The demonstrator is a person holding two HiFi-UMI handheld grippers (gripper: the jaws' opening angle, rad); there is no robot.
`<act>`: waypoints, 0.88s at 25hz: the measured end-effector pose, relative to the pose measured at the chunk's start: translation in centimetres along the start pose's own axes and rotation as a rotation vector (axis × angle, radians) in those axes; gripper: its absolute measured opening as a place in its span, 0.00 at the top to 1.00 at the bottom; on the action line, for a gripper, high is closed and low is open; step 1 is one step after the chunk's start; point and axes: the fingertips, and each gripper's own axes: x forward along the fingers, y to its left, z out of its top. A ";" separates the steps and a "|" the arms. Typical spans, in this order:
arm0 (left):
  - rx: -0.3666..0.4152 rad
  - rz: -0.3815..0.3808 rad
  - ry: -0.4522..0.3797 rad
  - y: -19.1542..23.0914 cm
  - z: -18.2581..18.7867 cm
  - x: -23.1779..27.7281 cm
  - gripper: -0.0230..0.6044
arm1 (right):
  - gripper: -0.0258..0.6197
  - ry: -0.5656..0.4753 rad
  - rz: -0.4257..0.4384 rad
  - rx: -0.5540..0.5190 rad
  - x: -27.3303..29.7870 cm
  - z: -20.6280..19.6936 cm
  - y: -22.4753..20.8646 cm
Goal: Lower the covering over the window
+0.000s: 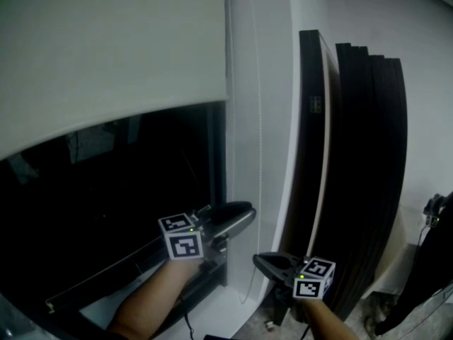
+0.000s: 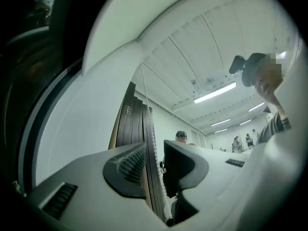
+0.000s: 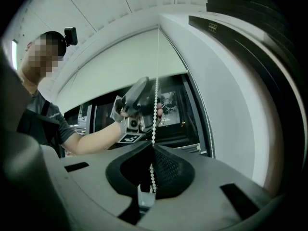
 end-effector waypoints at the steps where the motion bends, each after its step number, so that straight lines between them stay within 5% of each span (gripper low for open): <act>1: 0.017 0.004 0.012 0.2 0.3 0.7 0.78 | 0.98 0.001 0.002 0.000 0.0 0.0 0.0; 5: 0.048 -0.019 0.059 0.3 0.4 3.0 0.79 | 0.98 0.000 -0.006 -0.004 -0.3 0.3 -0.4; 7: 0.037 -0.028 0.053 0.4 0.4 3.5 0.93 | 0.98 0.002 -0.012 -0.002 -0.5 0.3 -0.6; 13: -0.001 -0.056 0.004 0.6 0.2 3.5 0.94 | 0.98 -0.007 -0.025 0.010 -0.5 0.2 -1.0; 22: 0.066 -0.048 0.026 0.7 -1.3 3.6 0.94 | 0.98 -0.013 -0.013 0.031 0.2 0.1 -1.6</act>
